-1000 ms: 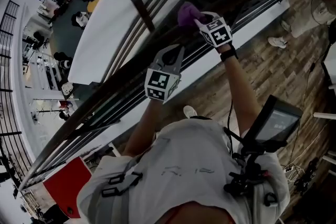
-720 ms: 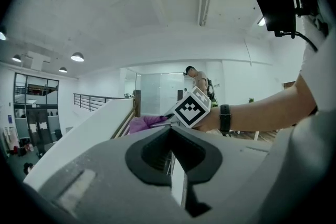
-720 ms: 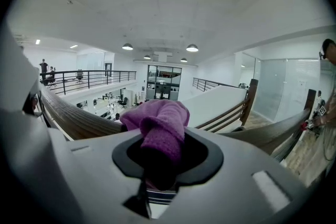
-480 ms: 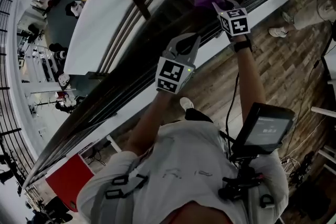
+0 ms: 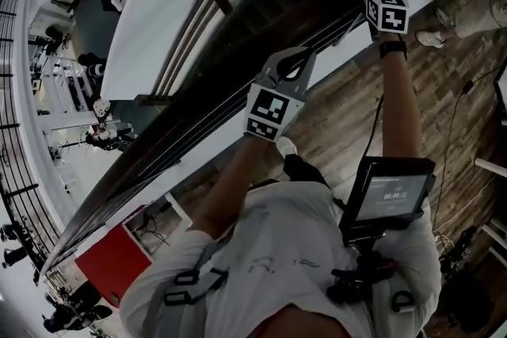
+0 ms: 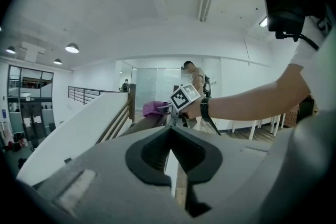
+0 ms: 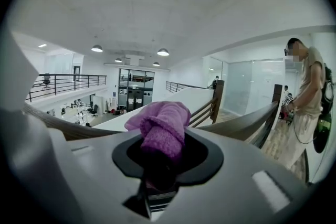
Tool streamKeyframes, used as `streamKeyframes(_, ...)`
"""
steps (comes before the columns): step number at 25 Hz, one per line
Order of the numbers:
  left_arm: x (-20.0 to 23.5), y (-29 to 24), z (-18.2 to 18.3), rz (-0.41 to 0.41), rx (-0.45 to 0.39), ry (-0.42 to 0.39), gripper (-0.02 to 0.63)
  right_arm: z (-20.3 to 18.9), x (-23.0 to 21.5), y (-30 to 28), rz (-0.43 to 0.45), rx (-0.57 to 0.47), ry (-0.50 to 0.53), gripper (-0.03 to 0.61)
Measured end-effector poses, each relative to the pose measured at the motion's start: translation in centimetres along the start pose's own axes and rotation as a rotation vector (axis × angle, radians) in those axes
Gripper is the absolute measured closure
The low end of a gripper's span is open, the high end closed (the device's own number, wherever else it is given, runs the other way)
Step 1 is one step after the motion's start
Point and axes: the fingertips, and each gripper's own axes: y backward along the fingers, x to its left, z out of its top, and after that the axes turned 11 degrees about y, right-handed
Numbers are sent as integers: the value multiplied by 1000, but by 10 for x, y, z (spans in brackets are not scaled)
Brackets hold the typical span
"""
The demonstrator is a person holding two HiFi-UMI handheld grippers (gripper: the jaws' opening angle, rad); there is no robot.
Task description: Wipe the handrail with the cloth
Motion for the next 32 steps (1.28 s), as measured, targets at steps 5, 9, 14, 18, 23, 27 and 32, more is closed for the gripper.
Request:
streamKeyframes(5, 10, 4, -13, 19, 10, 16, 612, -10, -45, -9, -136, 34, 115, 479)
streamKeyframes(9, 19, 10, -10, 45, 10, 32, 612, -13, -73, -25, -191, 77, 163, 479)
streamKeyframes(14, 30, 33, -14, 85, -3, 54, 614, -13, -82, -20, -210, 115, 33, 479)
streamKeyframes(18, 38, 61, -21, 141, -12, 77, 612, -24, -68, -12, -199, 104, 71, 482)
streamKeyframes(23, 56, 126, -37, 254, -39, 121, 613, -18, -5, 20, -94, 55, 16, 480)
streamKeyframes(27, 74, 184, -48, 339, -57, 158, 614, 18, 109, 37, 204, 4, 36, 469)
streamKeyframes(32, 98, 269, -53, 464, -97, 202, 612, 96, 283, 72, 488, -156, 135, 468)
